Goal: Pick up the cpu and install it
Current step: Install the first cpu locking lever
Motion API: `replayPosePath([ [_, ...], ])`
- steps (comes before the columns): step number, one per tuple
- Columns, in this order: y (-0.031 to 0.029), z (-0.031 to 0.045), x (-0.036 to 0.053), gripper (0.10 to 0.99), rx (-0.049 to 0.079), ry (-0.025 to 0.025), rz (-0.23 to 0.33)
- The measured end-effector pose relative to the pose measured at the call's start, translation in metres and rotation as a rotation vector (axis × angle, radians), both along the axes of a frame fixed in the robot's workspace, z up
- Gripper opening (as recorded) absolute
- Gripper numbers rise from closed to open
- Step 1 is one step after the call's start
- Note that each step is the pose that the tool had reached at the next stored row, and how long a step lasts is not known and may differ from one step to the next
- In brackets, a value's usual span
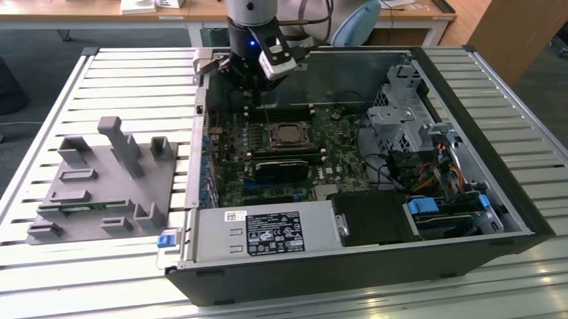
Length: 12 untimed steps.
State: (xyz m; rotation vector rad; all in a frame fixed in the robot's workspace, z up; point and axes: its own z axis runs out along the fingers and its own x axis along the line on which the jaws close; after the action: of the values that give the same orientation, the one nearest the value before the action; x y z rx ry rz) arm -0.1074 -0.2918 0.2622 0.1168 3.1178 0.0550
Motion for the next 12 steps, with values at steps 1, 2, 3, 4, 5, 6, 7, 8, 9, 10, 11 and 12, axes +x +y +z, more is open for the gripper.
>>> replayPosePath([
  [1,0.0005,-0.0003,0.0006,0.122,0.0,0.0001,0.0],
  [2,0.0011,-0.0006,0.0011,0.122,0.0,0.0002,0.0],
  [3,0.0017,-0.0008,0.0018,0.122,0.0,0.0002,0.0],
  [4,0.0025,-0.0011,0.0025,0.122,0.0,0.0002,0.0],
  [5,0.0031,-0.0014,0.0032,0.122,0.0,0.0001,0.0],
  [6,0.0037,-0.0015,0.0042,0.122,0.0,0.0002,0.0],
  [7,0.0041,-0.0017,0.0056,0.122,0.0,0.0003,0.0],
  [8,0.0043,-0.0019,0.0073,0.122,0.0,0.0006,0.0],
  [9,0.0044,-0.0021,0.0095,0.122,0.0,0.0008,0.0],
  [10,0.0044,-0.0023,0.0125,0.122,0.0,0.0012,0.0],
  [11,0.0044,-0.0024,0.0155,0.122,0.0,0.0018,0.0],
  [12,0.0044,-0.0024,0.0188,0.122,0.0,0.0025,0.0],
])
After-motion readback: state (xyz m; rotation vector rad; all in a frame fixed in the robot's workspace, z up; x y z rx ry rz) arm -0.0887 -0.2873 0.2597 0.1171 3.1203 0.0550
